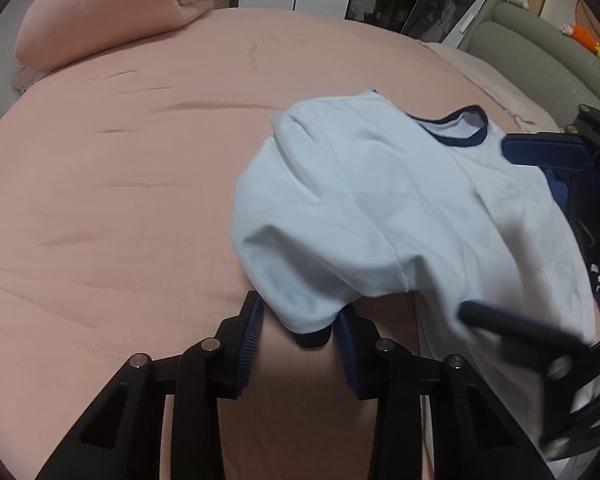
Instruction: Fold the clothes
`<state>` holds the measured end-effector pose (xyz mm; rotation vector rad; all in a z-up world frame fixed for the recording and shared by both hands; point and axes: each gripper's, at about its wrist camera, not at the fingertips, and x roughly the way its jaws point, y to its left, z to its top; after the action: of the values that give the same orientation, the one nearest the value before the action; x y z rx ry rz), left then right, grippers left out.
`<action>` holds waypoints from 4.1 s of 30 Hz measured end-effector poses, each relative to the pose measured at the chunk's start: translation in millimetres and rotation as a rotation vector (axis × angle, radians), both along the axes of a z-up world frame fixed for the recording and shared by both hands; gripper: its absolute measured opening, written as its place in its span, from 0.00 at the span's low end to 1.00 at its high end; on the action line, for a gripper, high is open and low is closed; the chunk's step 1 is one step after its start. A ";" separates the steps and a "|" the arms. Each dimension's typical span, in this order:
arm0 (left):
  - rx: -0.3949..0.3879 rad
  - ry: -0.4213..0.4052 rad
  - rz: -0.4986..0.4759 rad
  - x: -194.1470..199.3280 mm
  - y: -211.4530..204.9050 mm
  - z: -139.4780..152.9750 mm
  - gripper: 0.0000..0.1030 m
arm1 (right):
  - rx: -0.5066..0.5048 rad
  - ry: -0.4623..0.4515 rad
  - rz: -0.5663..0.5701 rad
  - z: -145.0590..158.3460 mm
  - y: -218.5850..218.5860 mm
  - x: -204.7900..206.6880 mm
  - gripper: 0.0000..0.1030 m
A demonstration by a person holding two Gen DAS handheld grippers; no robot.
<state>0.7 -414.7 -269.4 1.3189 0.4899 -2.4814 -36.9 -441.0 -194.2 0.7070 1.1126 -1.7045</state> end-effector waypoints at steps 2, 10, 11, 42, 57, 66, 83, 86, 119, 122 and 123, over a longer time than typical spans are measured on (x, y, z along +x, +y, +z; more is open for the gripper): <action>0.000 0.008 0.016 2.7 -4.0 0.5 0.19 | 0.004 0.013 0.012 -5.3 -6.6 3.3 0.85; -0.005 0.050 0.091 23.0 -26.1 9.4 0.15 | 0.010 -0.026 -0.022 -15.8 -23.0 -6.8 0.85; 0.003 0.057 0.108 27.1 -31.5 11.4 0.15 | 0.005 -0.022 -0.016 -13.6 -24.9 -6.0 0.85; -0.005 -0.011 0.162 10.0 -1.7 -3.0 0.80 | -0.073 -0.362 -0.098 -7.1 -32.3 -96.5 0.17; -0.135 -0.011 0.190 -27.1 0.4 6.9 0.68 | -0.099 -0.340 -0.196 -6.7 -11.8 -106.3 0.17; -0.098 0.044 0.171 -42.0 -7.5 26.8 0.20 | -0.139 -0.274 -0.011 8.9 -4.4 -64.1 0.66; 0.042 0.102 0.191 -32.8 -23.8 33.1 0.20 | -0.055 -0.296 -0.120 -47.9 -56.4 -75.7 0.51; 0.060 0.116 0.170 -29.2 -16.8 36.6 0.20 | -0.001 -0.212 -0.134 -58.6 -63.2 -79.4 0.14; -0.034 0.096 0.155 -31.7 1.8 11.8 0.23 | -0.109 -0.474 -0.260 -101.7 -65.5 -154.8 0.09; -0.020 0.136 0.169 -35.2 -0.4 16.9 0.23 | -0.117 -0.495 -0.263 -104.3 -68.9 -157.3 0.09; -0.016 0.149 0.174 -36.3 -1.2 18.5 0.23 | -0.122 -0.500 -0.260 -104.7 -69.1 -157.8 0.09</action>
<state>-35.6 -415.9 -250.9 1.0424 0.5913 -2.4433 -194.7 -510.1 -298.9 1.1604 0.5830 -1.6597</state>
